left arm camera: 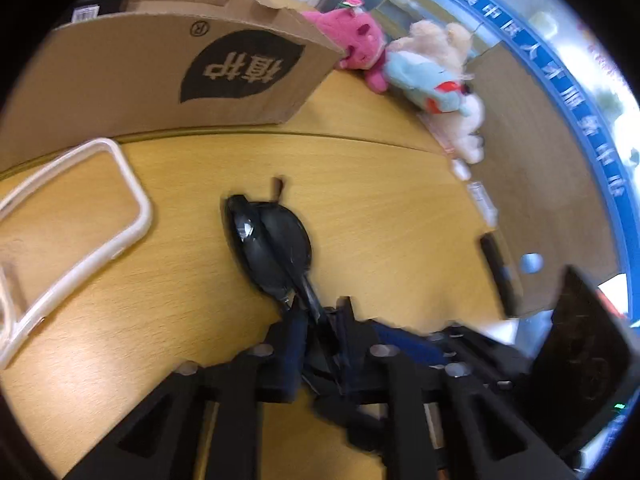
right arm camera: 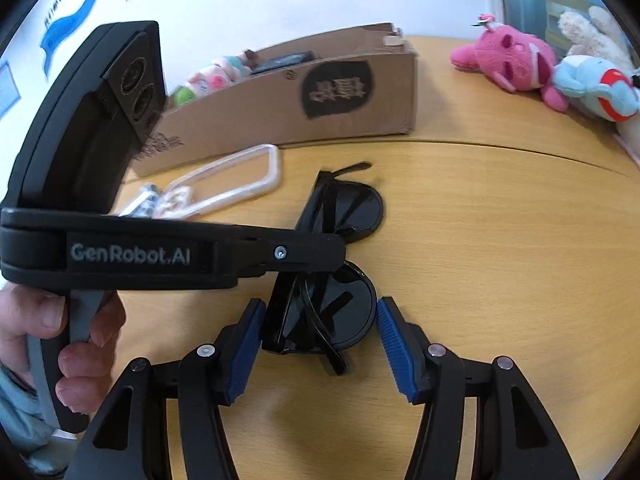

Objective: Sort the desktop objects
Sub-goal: 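Lift the sunglasses with the right gripper and carry them over the cardboard box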

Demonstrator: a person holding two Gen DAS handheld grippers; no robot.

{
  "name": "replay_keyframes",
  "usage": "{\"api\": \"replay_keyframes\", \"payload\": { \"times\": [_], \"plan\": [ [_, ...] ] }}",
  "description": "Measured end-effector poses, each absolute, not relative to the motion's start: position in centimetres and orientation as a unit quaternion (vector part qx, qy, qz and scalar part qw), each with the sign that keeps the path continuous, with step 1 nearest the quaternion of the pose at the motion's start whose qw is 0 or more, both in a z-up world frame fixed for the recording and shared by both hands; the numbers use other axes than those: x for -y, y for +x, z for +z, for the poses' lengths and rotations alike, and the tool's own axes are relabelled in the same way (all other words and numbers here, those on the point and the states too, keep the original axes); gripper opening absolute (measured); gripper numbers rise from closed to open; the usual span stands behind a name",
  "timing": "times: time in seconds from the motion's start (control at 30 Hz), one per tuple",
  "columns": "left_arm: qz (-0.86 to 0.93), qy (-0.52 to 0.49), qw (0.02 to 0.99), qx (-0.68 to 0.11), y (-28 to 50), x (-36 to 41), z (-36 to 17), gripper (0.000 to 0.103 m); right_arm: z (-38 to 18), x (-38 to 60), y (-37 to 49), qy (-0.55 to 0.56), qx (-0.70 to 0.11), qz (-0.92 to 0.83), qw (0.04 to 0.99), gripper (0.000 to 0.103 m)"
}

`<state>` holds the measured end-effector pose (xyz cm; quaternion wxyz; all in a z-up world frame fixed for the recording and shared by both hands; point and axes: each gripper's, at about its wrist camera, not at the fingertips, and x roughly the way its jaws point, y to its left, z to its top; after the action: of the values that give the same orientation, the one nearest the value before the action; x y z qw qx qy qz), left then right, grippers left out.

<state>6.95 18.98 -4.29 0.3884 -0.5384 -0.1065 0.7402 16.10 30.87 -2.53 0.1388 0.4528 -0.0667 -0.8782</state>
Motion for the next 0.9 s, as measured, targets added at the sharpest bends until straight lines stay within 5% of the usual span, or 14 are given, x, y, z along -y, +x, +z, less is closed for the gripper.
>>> {"api": "replay_keyframes", "payload": {
  "times": [0.9],
  "plan": [
    [0.844,-0.339,0.411,0.055,0.8,-13.7,16.7,0.008,16.5,-25.2,8.4,0.261,-0.001,-0.947,0.184,0.056]
  ]
}}
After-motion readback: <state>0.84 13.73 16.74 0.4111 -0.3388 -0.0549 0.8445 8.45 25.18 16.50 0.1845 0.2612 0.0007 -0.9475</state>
